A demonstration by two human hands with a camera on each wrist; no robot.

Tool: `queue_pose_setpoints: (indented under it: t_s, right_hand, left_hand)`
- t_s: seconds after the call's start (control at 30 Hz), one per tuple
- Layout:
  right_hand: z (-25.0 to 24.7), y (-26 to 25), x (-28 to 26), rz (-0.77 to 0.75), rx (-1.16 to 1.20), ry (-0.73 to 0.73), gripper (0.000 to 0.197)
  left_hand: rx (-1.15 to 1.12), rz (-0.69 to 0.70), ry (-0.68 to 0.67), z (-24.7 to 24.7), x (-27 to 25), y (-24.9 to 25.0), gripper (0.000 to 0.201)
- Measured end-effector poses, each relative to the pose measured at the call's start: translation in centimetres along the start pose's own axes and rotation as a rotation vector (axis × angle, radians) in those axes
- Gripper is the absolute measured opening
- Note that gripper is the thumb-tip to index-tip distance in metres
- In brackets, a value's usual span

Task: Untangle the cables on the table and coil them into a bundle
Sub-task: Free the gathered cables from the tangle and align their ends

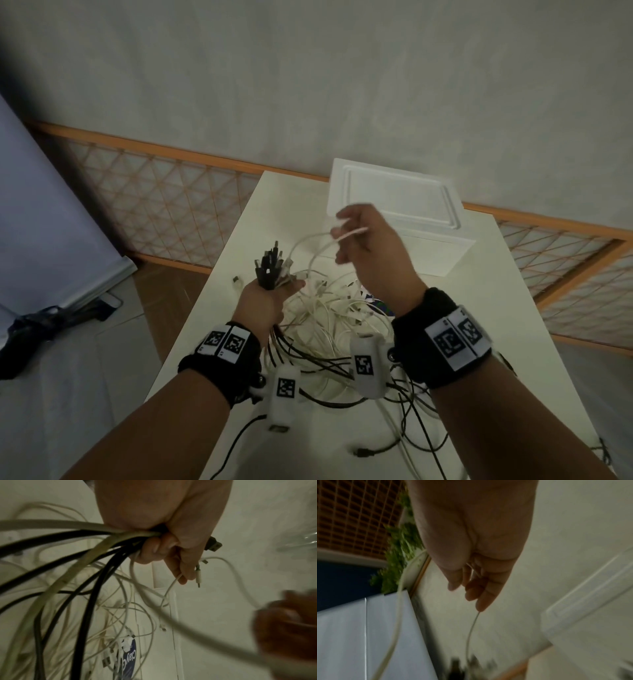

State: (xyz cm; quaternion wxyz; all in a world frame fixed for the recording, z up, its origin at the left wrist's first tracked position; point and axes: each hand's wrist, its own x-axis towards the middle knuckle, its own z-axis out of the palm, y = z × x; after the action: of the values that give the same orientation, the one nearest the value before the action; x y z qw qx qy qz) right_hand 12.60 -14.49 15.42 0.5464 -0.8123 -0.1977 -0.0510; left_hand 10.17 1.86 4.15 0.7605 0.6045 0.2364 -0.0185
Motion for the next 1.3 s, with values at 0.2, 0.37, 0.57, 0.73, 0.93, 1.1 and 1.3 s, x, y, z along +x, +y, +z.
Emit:
queue_pose_setpoints:
  t_s: [0.2, 0.37, 0.57, 0.73, 0.93, 1.1, 1.3]
  right_hand:
    - [4.0, 4.4, -1.8, 0.155, -0.398, -0.434, 0.014]
    - [3.8, 2.9, -1.7, 0.145, -0.298, -0.345, 0.018]
    - [0.4, -0.9, -1.6, 0.116, -0.004, -0.049, 0.021]
    - [-6.5, 1.7, -3.7, 0.176, -0.753, 0.013, 0.021]
    - [-12.1, 4.8, -10.1, 0.793, -1.112, -0.420, 0.086]
    - [-4.2, 1.5, -9.3, 0.217, -0.731, -0.387, 0.083]
    - [4.7, 3.4, -10.1, 0.312, -0.164, -0.712, 0.034]
  left_hand:
    - [-0.138, 0.107, -0.141, 0.7, -1.2, 1.1, 0.014]
    - [-0.212, 0.170, -0.237, 0.5, -1.9, 1.5, 0.012]
    - [0.252, 0.062, -0.136, -0.1, -1.5, -1.2, 0.001]
    - [0.003, -0.113, 0.083, -2.6, -0.5, -2.3, 0.028]
    - [-0.257, -0.167, 0.124, -3.4, -1.9, -1.4, 0.047]
    - [-0.300, -0.111, -0.029, 0.3, -5.4, 0.1, 0.051]
    - [-0.417, -0.029, -0.165, 2.4, -9.1, 1.8, 0.050]
